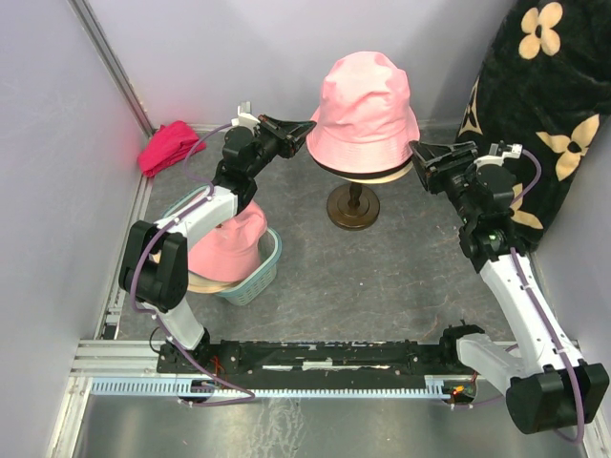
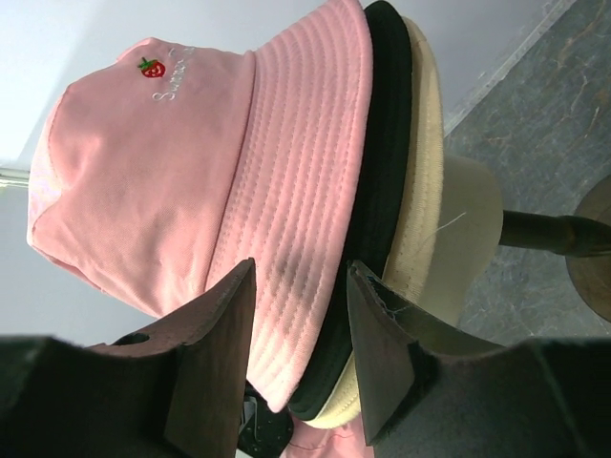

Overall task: Stack the hats
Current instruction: Stack the hat on the hat.

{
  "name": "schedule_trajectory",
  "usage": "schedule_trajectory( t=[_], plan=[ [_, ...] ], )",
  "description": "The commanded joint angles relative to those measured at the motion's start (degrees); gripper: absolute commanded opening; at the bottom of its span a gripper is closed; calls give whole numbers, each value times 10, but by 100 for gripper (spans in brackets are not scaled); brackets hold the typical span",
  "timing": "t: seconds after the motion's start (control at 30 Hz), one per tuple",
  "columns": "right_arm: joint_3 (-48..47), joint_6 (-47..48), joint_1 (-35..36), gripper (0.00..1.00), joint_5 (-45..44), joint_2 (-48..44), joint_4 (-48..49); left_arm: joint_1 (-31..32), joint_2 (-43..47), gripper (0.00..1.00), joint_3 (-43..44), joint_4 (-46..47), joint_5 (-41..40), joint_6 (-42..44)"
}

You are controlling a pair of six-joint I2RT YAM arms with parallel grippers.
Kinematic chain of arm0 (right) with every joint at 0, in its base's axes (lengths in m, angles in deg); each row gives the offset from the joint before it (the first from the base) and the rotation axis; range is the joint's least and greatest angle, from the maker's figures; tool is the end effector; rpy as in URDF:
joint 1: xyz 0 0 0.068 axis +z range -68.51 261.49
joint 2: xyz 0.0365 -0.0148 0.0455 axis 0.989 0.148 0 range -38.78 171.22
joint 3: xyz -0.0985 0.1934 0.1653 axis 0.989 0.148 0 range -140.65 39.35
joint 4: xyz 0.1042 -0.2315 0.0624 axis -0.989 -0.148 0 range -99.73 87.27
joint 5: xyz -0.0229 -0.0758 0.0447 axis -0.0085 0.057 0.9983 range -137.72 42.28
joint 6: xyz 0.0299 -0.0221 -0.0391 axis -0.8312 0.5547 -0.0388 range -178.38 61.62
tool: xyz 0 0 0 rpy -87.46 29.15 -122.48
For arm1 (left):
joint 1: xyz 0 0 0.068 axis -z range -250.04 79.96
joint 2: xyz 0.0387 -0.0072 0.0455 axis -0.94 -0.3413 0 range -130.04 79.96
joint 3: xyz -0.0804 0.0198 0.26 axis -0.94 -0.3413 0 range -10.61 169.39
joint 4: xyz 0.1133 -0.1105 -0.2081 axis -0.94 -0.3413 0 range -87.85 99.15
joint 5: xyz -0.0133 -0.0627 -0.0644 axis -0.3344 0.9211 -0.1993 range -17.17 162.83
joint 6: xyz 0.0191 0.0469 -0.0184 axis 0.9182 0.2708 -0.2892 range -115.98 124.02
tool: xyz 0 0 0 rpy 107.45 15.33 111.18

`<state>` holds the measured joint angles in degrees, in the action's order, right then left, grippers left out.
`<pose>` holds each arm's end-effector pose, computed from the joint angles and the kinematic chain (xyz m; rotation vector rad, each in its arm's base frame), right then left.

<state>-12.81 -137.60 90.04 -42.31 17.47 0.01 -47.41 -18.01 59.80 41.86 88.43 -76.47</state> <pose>0.2283 0.0377 0.3727 0.9426 1.4690 1.2402 0.3740 -0.1664 0.3245 -0.6009 1.6153 -1.6057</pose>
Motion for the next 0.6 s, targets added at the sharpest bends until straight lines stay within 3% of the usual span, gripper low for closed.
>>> schedule_trajectory(
  t=[0.0,0.23,0.37,0.57],
  plan=[
    [-10,-7,8,51,-7,3,50,3,5,3,-5,-42,12,37],
    [31,-37,17,50,-9,12,110,6,1,3,-3,-42,12,36],
    [85,-65,27,49,-20,20,200,8,-2,3,-1,-42,12,37],
    [130,-81,34,39,-37,34,307,10,-4,3,4,-48,15,42]
  ],
)
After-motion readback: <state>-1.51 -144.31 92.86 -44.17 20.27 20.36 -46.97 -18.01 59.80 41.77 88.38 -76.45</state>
